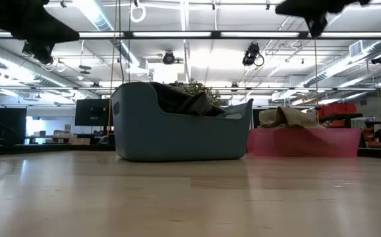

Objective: Pick & Place hat
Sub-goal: Return to Home Position

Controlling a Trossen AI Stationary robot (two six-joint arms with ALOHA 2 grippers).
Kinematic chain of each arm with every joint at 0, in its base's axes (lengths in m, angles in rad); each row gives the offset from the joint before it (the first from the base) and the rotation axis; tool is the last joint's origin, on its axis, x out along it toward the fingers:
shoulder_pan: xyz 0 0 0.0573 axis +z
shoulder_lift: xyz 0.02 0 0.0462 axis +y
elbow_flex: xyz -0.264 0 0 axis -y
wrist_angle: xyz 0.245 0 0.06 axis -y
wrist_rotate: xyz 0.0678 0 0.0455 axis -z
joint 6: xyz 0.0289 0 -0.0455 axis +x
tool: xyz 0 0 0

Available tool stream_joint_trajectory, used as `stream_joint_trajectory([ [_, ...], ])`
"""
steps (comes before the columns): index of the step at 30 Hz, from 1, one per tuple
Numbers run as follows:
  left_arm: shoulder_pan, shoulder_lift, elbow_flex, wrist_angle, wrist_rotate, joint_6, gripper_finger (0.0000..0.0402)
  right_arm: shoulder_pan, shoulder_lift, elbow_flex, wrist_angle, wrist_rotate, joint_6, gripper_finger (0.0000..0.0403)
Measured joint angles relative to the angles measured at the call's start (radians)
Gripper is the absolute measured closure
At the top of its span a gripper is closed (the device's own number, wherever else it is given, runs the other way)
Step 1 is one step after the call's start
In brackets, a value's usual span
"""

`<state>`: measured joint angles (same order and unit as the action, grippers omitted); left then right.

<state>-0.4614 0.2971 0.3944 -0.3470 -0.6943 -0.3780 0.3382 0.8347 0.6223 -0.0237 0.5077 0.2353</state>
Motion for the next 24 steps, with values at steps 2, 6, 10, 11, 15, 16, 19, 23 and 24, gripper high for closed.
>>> stream_joint_trajectory([
  [2, 0.000, -0.044, -0.054, 0.054, -0.001, 0.022, 0.0385, 0.000, -0.056, -0.093, 0.086, 0.001, -0.007, 0.0399],
  [6, 0.000, -0.140, -0.131, 0.066, -0.001, 0.031, 0.0385, 0.000, -0.157, -0.245, 0.231, -0.003, -0.030, 0.0398],
  [10, 0.000, -0.229, -0.190, 0.068, -0.001, 0.052, 0.0385, 0.000, -0.240, -0.333, 0.279, -0.010, -0.036, 0.0397],
  [11, 0.000, -0.252, -0.204, 0.066, -0.001, 0.060, 0.0385, 0.000, -0.260, -0.349, 0.279, -0.010, -0.037, 0.0397],
  [15, 0.001, -0.295, -0.247, 0.069, -0.005, 0.122, 0.0385, 0.000, -0.326, -0.407, 0.284, -0.011, -0.061, 0.0397],
  [16, 0.003, -0.294, -0.249, 0.059, -0.007, 0.124, 0.0385, 0.000, -0.343, -0.423, 0.285, -0.011, -0.064, 0.0397],
  [19, 0.005, -0.296, -0.247, 0.071, -0.010, 0.125, 0.0385, 0.000, -0.391, -0.479, 0.313, -0.011, -0.046, 0.0397],
  [23, 0.005, -0.291, -0.247, 0.103, -0.008, 0.146, 0.0385, 0.000, -0.443, -0.568, 0.397, -0.016, -0.034, 0.0397],
  [24, 0.005, -0.291, -0.255, 0.118, -0.001, 0.147, 0.0385, 0.000, -0.456, -0.590, 0.421, -0.020, -0.039, 0.0397],
])
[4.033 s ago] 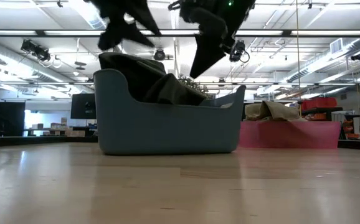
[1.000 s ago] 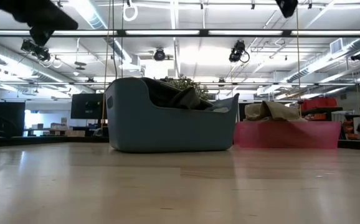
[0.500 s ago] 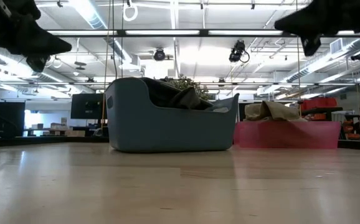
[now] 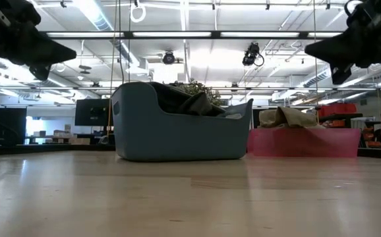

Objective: Pick & Place hat
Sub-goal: Return to Home Position

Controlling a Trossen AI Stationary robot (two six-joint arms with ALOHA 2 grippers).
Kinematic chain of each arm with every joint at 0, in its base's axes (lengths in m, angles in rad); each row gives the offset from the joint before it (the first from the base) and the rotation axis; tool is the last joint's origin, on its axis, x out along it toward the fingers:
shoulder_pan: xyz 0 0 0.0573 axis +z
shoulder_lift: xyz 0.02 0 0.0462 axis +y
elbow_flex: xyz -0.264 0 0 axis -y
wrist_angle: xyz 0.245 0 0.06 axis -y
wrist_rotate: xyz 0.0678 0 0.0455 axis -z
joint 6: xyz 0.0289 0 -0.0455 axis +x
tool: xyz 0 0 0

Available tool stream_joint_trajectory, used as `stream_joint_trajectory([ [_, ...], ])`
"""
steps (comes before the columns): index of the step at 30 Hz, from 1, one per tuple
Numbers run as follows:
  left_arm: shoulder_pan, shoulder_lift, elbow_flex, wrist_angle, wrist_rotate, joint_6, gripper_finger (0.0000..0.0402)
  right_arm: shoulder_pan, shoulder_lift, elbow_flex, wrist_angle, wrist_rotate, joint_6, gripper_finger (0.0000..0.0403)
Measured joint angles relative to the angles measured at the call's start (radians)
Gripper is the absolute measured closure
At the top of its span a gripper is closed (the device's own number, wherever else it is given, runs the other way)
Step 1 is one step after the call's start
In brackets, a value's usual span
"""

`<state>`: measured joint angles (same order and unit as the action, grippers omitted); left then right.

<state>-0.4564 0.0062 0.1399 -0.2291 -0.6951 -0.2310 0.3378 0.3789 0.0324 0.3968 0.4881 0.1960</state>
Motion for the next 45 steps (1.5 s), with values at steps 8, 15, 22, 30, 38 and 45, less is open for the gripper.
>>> stream_joint_trajectory([
  [8, 0.000, 0.003, -0.099, 0.220, 0.074, 0.098, 0.0385, 0.000, -0.046, -0.017, -0.007, -0.021, -0.071, 0.0397],
  [15, 0.000, 0.007, -0.099, 0.213, 0.079, 0.117, 0.0385, 0.000, -0.052, -0.017, -0.034, -0.038, -0.109, 0.0396],
  [22, 0.000, 0.007, -0.099, 0.205, 0.094, 0.233, 0.0385, 0.000, -0.052, -0.017, -0.113, -0.035, -0.065, 0.0396],
  [30, 0.000, 0.007, -0.099, 0.202, 0.096, 0.321, 0.0385, 0.000, -0.051, -0.017, -0.164, -0.036, -0.139, 0.0396],
  [38, 0.000, 0.007, -0.099, 0.201, 0.096, 0.373, 0.0385, 0.000, -0.051, -0.017, -0.190, -0.114, -0.194, 0.0396],
  [45, 0.000, 0.007, -0.100, 0.202, 0.094, 0.374, 0.0385, 0.000, -0.063, -0.015, -0.249, -0.115, -0.203, 0.0396],
])
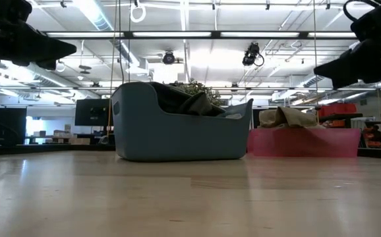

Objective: Pick & Place hat
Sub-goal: Return to Home Position

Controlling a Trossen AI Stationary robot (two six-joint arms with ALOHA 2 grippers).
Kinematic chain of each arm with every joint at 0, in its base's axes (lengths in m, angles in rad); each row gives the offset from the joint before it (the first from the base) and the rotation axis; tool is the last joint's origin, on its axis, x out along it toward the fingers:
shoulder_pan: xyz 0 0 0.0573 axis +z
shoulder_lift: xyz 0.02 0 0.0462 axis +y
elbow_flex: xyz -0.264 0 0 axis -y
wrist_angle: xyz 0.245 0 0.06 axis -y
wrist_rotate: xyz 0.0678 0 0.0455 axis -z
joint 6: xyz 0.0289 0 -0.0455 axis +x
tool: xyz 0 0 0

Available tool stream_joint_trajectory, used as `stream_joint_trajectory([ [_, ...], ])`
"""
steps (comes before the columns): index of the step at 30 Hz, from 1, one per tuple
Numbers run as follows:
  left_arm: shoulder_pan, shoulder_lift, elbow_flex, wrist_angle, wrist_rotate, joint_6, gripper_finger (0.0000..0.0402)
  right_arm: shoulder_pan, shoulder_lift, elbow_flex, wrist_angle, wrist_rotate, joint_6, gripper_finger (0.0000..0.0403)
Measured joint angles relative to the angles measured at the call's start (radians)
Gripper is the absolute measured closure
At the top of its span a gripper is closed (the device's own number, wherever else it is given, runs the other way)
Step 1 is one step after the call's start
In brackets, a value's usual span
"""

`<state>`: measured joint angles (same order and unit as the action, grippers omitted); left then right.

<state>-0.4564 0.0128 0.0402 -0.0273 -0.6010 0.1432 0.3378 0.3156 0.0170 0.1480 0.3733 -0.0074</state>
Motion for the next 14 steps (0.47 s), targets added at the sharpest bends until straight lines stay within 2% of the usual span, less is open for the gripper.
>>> stream_joint_trajectory([
  [3, 0.000, 0.000, 0.000, 0.000, 0.000, 0.000, 0.0385, 0.000, -0.035, 0.000, 0.003, 0.000, -0.007, 0.0396],
  [8, 0.000, 0.000, 0.000, 0.000, -0.001, 0.000, 0.0385, 0.000, -0.134, -0.001, -0.097, -0.001, -0.035, 0.0396],
  [14, 0.000, 0.000, -0.001, 0.015, -0.001, 0.000, 0.0385, 0.000, -0.194, 0.000, -0.092, -0.031, -0.131, 0.0396],
])
